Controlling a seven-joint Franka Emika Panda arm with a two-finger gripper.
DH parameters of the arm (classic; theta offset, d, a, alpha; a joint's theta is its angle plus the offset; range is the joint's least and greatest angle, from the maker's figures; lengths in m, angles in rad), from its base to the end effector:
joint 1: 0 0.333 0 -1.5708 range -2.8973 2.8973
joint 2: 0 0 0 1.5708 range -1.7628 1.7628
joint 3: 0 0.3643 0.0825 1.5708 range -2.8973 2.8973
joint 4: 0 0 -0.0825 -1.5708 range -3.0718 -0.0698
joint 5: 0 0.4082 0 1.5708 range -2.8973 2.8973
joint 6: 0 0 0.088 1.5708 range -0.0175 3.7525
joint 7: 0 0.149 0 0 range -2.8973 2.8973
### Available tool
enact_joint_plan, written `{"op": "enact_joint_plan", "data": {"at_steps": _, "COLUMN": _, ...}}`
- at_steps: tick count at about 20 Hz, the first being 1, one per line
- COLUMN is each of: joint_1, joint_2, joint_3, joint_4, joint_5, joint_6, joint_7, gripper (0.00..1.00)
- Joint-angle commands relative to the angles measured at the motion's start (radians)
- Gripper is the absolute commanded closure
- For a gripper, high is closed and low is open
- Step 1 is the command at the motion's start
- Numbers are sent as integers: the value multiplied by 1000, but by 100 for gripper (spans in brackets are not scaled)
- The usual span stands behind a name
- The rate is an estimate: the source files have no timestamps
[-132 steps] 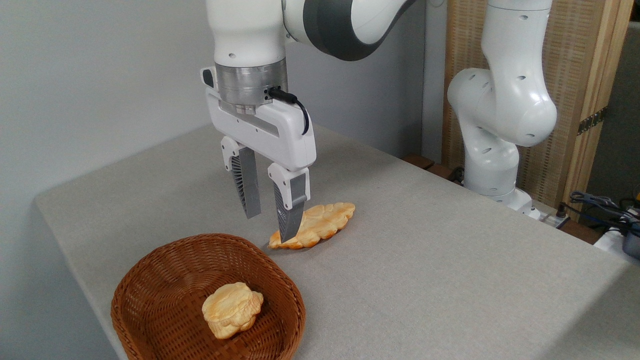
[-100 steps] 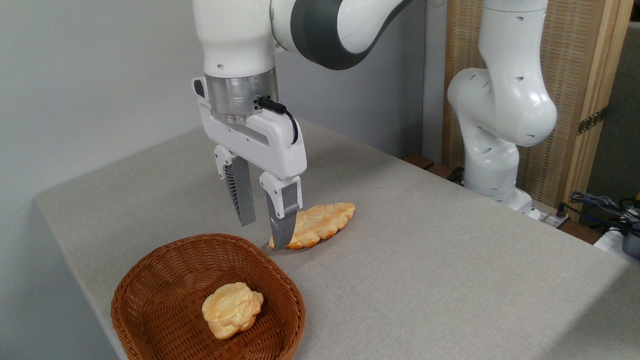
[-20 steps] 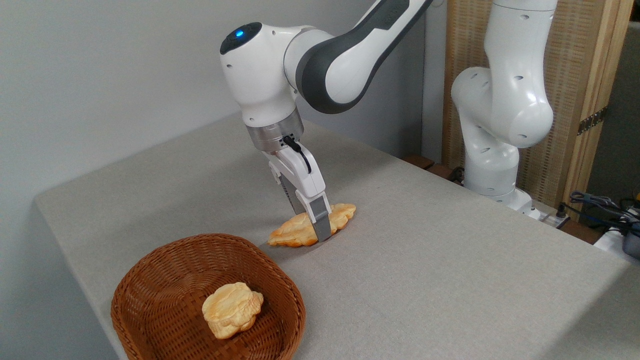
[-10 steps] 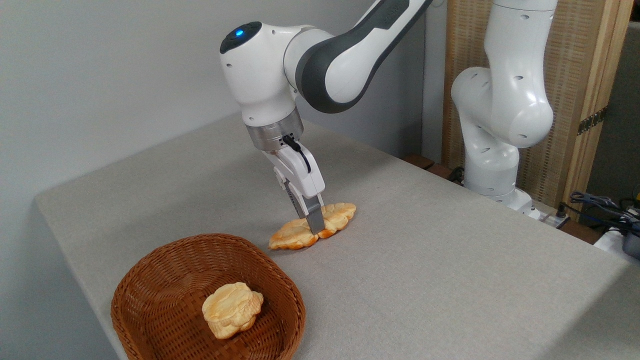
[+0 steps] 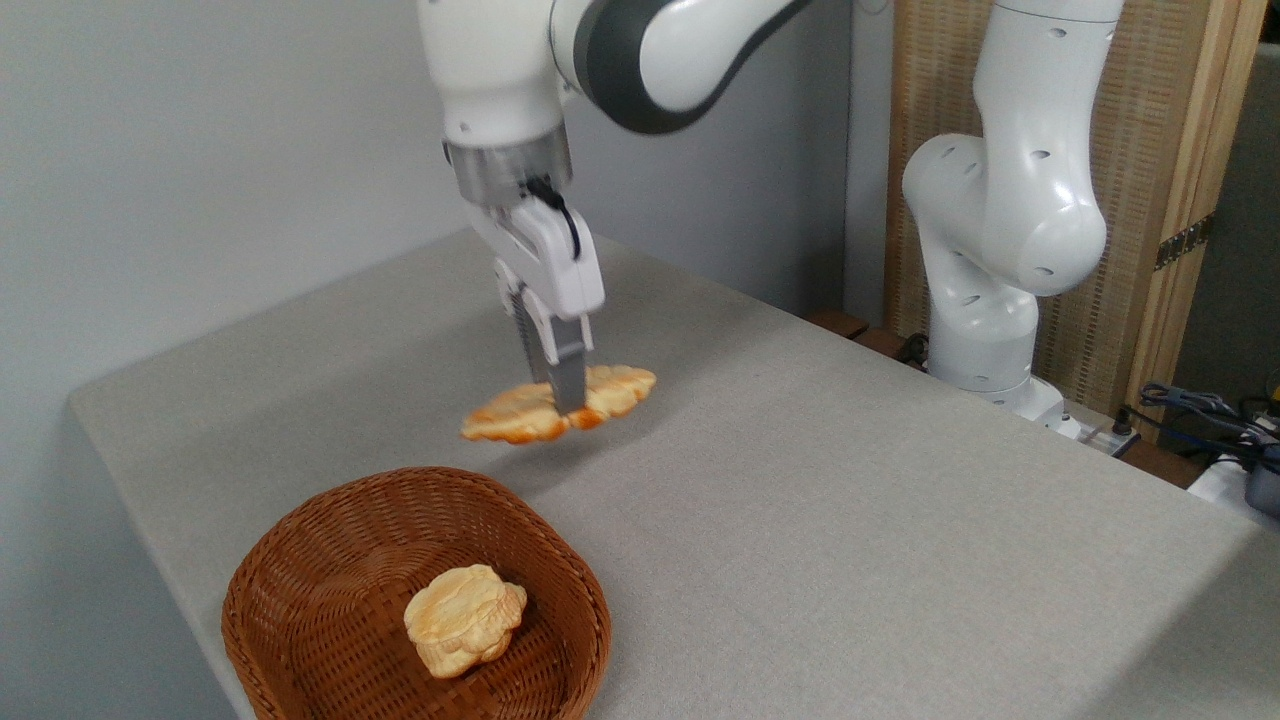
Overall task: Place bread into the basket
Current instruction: 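Lift the croissant and carry it over the wicker basket, then open the gripper to drop the croissant into the basket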
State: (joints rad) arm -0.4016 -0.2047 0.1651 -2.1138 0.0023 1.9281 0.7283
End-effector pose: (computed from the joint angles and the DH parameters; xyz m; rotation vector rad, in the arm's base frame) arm 0.4972 -0.1156 0.5000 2.7567 -1.4504 0.0364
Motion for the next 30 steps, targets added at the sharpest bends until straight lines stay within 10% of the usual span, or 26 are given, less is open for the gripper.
{"op": "enact_joint_plan", "data": {"at_steps": 1, "joint_1": -2, "joint_2": 11, "joint_3": 13, "joint_4": 55, "joint_5": -18, "joint_6": 90, "joint_7": 8, "gripper": 65}}
{"op": "enact_joint_plan", "data": {"at_steps": 6, "joint_1": 6, "joint_2": 51, "joint_3": 19, "joint_4": 55, "joint_5": -15, "joint_6": 322, "joint_7": 3, "gripper": 58}}
{"op": "enact_joint_plan", "data": {"at_steps": 14, "joint_1": 7, "joint_2": 166, "joint_3": 65, "joint_4": 69, "joint_5": -59, "joint_6": 581, "joint_7": -20, "gripper": 9}}
{"op": "enact_joint_plan", "data": {"at_steps": 30, "joint_1": 9, "joint_2": 200, "joint_3": 80, "joint_4": 69, "joint_5": -53, "joint_6": 601, "joint_7": -18, "gripper": 0}}
